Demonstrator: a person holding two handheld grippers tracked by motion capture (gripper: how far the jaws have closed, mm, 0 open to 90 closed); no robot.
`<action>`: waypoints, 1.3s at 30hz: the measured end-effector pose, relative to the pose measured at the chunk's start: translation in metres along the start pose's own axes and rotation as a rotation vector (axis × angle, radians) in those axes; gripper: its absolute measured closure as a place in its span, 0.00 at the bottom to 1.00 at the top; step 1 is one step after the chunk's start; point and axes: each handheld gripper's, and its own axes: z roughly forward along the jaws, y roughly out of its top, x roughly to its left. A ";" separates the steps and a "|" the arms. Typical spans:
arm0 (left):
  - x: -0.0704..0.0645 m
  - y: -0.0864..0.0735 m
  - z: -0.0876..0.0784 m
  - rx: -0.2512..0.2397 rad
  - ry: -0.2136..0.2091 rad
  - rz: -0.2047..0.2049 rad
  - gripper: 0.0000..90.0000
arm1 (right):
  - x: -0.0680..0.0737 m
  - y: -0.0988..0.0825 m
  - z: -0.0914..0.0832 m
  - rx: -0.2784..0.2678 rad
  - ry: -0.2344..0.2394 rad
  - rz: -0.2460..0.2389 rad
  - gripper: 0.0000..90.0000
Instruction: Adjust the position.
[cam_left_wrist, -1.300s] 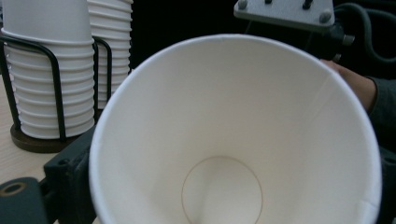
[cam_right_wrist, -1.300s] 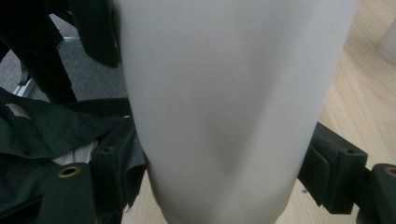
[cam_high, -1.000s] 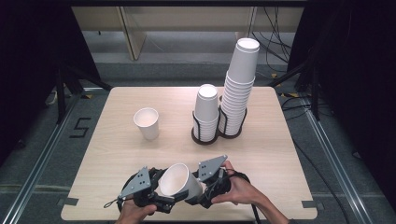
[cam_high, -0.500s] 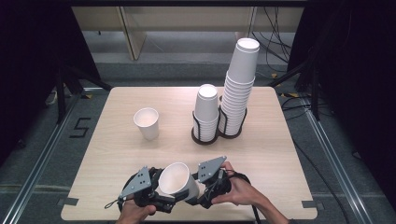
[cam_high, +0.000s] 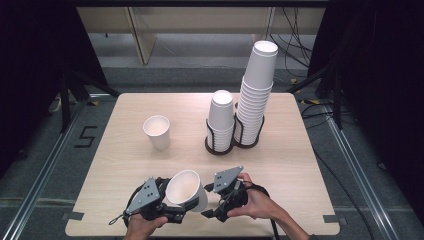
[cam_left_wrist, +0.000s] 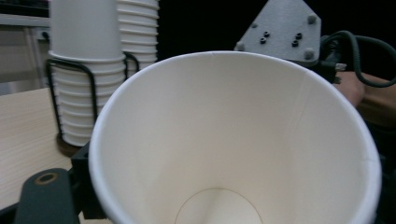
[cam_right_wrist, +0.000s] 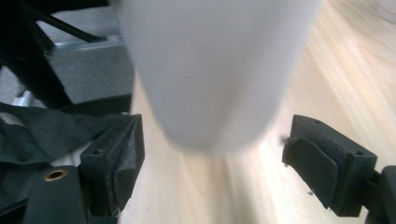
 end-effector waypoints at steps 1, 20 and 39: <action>0.002 0.000 -0.001 -0.001 0.023 -0.010 0.18 | -0.003 -0.001 -0.003 -0.004 -0.006 0.017 0.21; 0.047 -0.006 -0.019 0.094 0.396 0.028 0.17 | -0.024 -0.022 -0.034 -0.013 -0.237 0.117 0.20; 0.070 -0.010 -0.027 0.119 0.521 0.014 0.17 | -0.028 -0.029 -0.036 -0.011 -0.271 0.141 0.19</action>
